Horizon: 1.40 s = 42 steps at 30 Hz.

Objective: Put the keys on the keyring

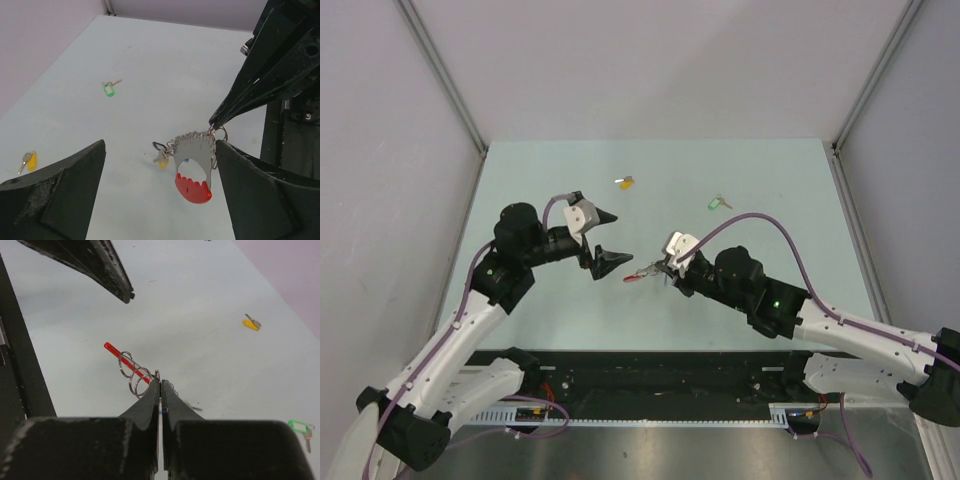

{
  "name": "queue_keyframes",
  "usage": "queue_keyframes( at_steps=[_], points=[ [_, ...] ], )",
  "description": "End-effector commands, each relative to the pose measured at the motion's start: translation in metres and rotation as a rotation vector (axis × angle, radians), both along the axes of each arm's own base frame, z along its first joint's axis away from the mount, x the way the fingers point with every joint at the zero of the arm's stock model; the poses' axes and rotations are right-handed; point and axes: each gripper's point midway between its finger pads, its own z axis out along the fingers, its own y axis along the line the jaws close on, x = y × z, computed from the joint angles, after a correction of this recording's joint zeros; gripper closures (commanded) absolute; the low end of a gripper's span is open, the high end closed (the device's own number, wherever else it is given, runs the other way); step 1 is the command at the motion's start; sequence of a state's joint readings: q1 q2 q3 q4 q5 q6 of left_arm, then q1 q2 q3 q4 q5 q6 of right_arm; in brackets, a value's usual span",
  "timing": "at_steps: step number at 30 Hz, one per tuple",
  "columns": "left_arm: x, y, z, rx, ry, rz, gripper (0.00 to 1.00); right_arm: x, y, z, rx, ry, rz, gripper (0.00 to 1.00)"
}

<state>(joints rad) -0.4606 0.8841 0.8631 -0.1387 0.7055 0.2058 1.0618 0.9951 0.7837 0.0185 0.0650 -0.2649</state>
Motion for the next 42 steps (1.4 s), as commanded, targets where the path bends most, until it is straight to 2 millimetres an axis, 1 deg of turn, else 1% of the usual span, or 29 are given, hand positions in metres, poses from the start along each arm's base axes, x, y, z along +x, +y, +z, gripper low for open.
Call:
queue_keyframes(
  at_steps=[1,4,5,6,7,8,9,10,11,13,14,15,16,17,18,19,21,23,24,26,29,30,31,32,34,39,42],
  points=[
    [-0.008,-0.015,0.010,0.005,-0.069,-0.140,0.08,-0.009,0.006,0.016,0.022,-0.061,0.087,1.00],
    [-0.004,-0.018,-0.005,0.011,-0.006,-0.123,0.11,-0.006,0.012,-0.002,-0.028,-0.040,0.094,1.00],
    [-0.005,-0.018,-0.014,0.019,0.022,-0.118,0.11,-0.004,0.016,-0.014,-0.058,-0.022,0.098,1.00],
    [-0.001,-0.017,-0.019,0.025,0.046,-0.079,0.11,-0.003,0.019,-0.023,-0.075,-0.009,0.099,1.00],
    [-0.002,-0.016,-0.027,0.035,0.066,-0.066,0.11,-0.003,0.021,-0.033,-0.092,0.004,0.106,1.00],
    [-0.004,-0.015,-0.039,0.048,0.095,-0.050,0.11,-0.003,0.023,-0.038,-0.098,0.012,0.114,1.00],
    [-0.003,-0.013,-0.046,0.051,0.124,-0.021,0.11,-0.003,0.027,-0.054,-0.128,0.039,0.125,1.00],
    [-0.007,-0.013,-0.045,0.036,0.122,-0.012,0.11,-0.009,0.031,-0.059,-0.128,0.069,0.159,1.00],
    [-0.012,-0.011,-0.060,0.025,0.188,0.009,0.11,-0.012,0.033,-0.067,-0.136,0.093,0.180,1.00],
    [-0.020,-0.010,-0.072,0.001,0.213,0.036,0.13,-0.027,0.038,-0.079,-0.134,0.150,0.246,1.00],
    [-0.023,-0.010,-0.076,-0.015,0.235,0.054,0.13,-0.032,0.036,-0.088,-0.141,0.172,0.262,1.00],
    [-0.022,-0.008,-0.080,-0.030,0.252,0.098,0.15,-0.037,0.036,-0.091,-0.136,0.188,0.283,1.00],
    [-0.029,-0.013,-0.090,-0.036,0.252,0.084,0.16,-0.039,0.035,-0.094,-0.132,0.200,0.288,1.00],
    [-0.033,-0.013,-0.087,-0.059,0.241,0.091,0.16,-0.043,0.031,-0.104,-0.144,0.220,0.293,1.00],
    [-0.035,-0.015,-0.089,-0.063,0.236,0.096,0.16,-0.046,0.030,-0.109,-0.143,0.232,0.301,1.00],
    [-0.038,-0.020,-0.094,-0.076,0.223,0.090,0.16,-0.047,0.029,-0.108,-0.131,0.231,0.305,1.00],
    [-0.040,-0.023,-0.101,-0.093,0.219,0.082,0.17,-0.052,0.022,-0.122,-0.146,0.252,0.311,1.00],
    [-0.042,-0.027,-0.111,-0.112,0.208,0.055,0.17,-0.052,0.017,-0.126,-0.147,0.247,0.306,1.00],
    [-0.044,-0.029,-0.113,-0.117,0.202,0.040,0.19,-0.054,0.014,-0.133,-0.157,0.254,0.305,1.00],
    [-0.047,-0.032,-0.117,-0.120,0.165,-0.003,0.21,-0.053,0.014,-0.132,-0.138,0.244,0.307,1.00],
    [-0.051,-0.037,-0.132,-0.071,0.153,-0.058,0.24,-0.055,0.015,-0.136,-0.133,0.254,0.326,1.00],
    [-0.053,-0.040,-0.141,-0.052,0.178,-0.077,0.25,-0.057,0.016,-0.136,-0.132,0.252,0.340,1.00],
    [-0.055,-0.042,-0.142,-0.049,0.148,-0.108,0.25,-0.057,0.016,-0.137,-0.133,0.251,0.344,1.00],
    [-0.061,-0.046,-0.143,-0.044,0.135,-0.157,0.25,-0.057,0.016,-0.138,-0.136,0.252,0.346,1.00],
    [-0.063,-0.050,-0.153,-0.018,0.125,-0.199,0.26,-0.057,0.016,-0.139,-0.141,0.248,0.348,1.00],
    [-0.065,-0.053,-0.170,0.049,0.105,-0.256,0.29,-0.050,0.013,-0.133,-0.121,0.242,0.334,1.00],
    [-0.067,-0.054,-0.174,0.060,0.079,-0.283,0.29,-0.047,0.012,-0.129,-0.109,0.235,0.332,1.00]
  ],
)
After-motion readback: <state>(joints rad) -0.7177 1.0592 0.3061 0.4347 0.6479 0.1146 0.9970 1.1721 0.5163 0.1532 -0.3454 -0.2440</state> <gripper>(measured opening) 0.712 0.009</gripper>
